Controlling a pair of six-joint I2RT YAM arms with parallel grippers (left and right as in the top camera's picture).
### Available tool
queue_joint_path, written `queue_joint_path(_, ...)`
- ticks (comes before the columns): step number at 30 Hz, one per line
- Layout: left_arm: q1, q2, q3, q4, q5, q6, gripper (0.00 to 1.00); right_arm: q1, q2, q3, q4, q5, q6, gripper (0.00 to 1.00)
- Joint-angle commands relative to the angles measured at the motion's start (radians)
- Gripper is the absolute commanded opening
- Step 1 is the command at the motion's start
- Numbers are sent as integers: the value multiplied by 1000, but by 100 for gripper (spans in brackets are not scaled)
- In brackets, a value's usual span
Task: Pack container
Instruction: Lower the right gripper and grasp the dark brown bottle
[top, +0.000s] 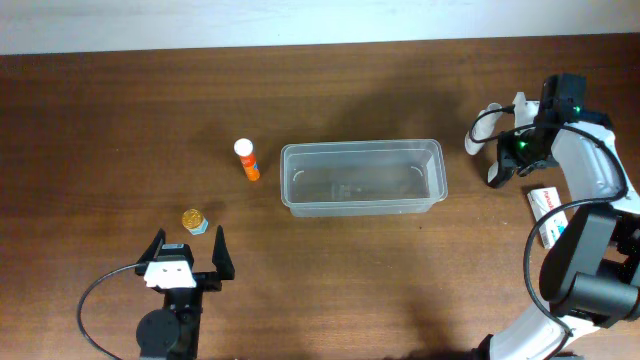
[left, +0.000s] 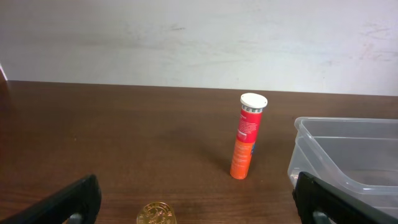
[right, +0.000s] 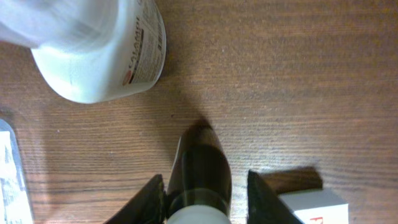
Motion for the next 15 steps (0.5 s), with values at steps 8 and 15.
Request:
queue_joint_path(8, 5, -7, -3, -1, -11, 15, 100, -1, 8, 18, -9, 13, 8, 24)
queue_joint_path(15, 5, -7, -3, -1, -11, 15, 99, -1, -29, 20, -23, 13, 60, 23)
